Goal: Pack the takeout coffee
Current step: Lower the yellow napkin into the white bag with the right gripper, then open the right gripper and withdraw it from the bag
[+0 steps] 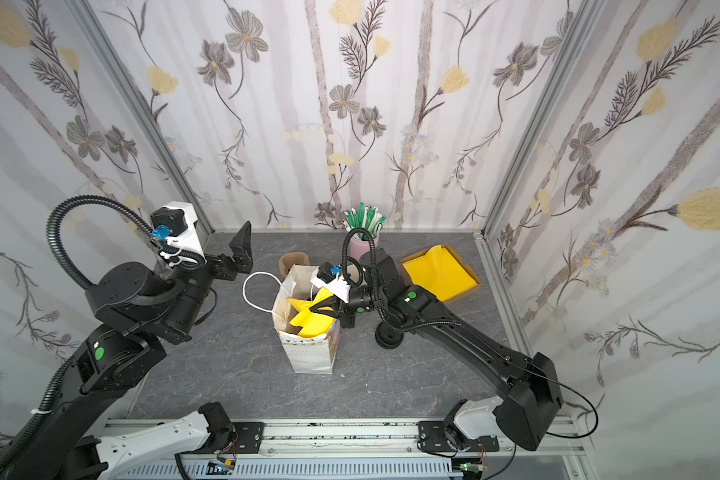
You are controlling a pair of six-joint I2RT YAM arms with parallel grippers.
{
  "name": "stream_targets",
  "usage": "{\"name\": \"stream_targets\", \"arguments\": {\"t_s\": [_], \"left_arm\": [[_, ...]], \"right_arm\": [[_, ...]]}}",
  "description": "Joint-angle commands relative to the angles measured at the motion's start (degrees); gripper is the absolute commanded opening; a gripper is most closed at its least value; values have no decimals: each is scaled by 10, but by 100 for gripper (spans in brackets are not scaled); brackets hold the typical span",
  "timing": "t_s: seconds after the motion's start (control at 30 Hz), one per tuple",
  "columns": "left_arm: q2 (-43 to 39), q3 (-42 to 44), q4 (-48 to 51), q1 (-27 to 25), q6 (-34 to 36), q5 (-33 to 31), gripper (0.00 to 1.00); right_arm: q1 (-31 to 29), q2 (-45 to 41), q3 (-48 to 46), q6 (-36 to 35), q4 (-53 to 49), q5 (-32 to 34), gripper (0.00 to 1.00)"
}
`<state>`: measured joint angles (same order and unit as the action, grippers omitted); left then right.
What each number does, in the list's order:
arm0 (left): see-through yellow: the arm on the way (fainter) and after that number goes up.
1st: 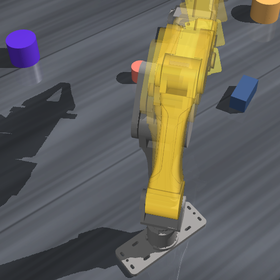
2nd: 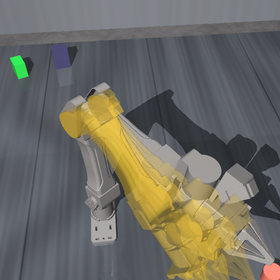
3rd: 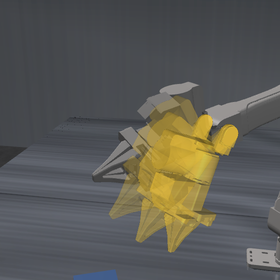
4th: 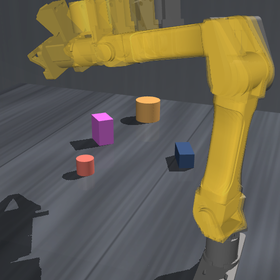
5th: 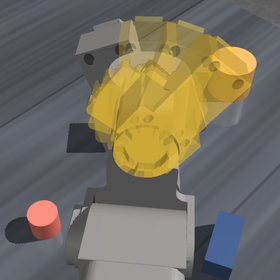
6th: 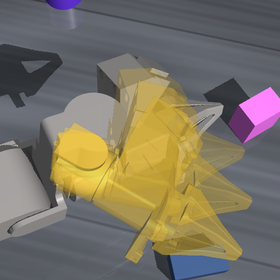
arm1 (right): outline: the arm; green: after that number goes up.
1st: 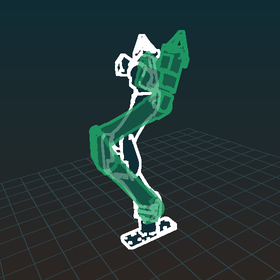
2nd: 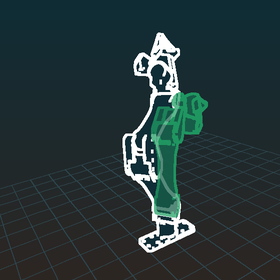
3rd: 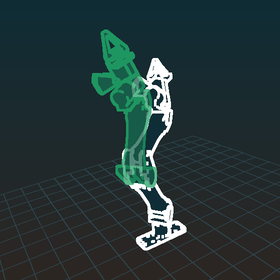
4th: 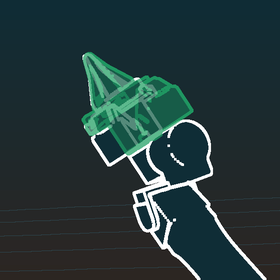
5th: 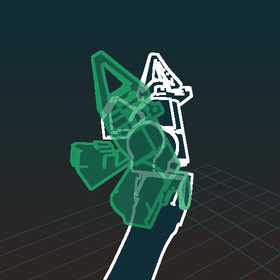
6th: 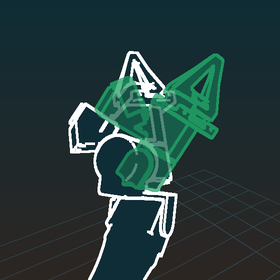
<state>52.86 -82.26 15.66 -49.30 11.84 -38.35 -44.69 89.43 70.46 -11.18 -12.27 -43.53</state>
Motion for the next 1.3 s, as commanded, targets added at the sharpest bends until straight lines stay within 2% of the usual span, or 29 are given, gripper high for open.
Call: {"name": "stream_targets", "arguments": {"t_s": [0.0,0.13,0.4,0.53,0.7,1.07,1.27], "left_arm": [[-5,2,-27,1,-1,-12,100],[-12,3,-29,0,-4,-13,100],[-17,11,-30,0,-12,-9,100],[-20,16,-30,1,-15,-5,100],[-22,24,-29,1,-16,-4,100],[-26,32,-31,1,-15,-4,100],[-30,49,-34,1,-33,-15,100]], "right_arm": [[-8,32,34,-16,-43,-9,14],[-16,52,61,-18,-76,7,34],[-19,25,59,-12,-74,38,50],[-19,24,61,-12,-84,48,49],[-20,24,63,-16,-101,50,41],[-51,75,116,5,-71,110,43],[-52,90,140,31,-52,141,40]]}}
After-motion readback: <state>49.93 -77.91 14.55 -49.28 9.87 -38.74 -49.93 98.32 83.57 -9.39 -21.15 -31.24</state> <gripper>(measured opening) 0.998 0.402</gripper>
